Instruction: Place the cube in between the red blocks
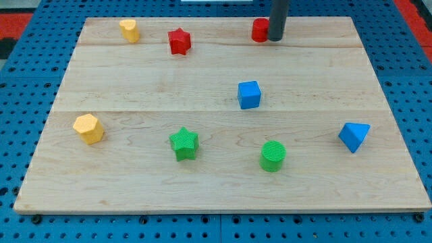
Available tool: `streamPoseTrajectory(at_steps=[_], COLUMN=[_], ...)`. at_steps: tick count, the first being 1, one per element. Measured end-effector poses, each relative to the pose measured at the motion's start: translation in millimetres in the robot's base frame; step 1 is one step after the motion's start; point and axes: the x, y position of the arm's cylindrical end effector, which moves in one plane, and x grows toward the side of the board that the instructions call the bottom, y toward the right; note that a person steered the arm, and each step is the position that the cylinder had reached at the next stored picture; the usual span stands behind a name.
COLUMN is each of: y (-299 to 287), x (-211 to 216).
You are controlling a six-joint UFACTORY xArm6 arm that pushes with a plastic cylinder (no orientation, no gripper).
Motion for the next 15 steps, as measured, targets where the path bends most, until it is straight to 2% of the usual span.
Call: streamPoseTrajectory(at_steps=[1, 3, 4, 5, 6, 7, 8, 9, 11, 12, 13, 14, 15], y=[-20, 17, -15, -24, -69, -49, -40, -72, -71, -93, -94, -113, -122], x=[-2, 153, 177, 177, 181, 152, 184, 193, 138, 107, 125, 125, 107])
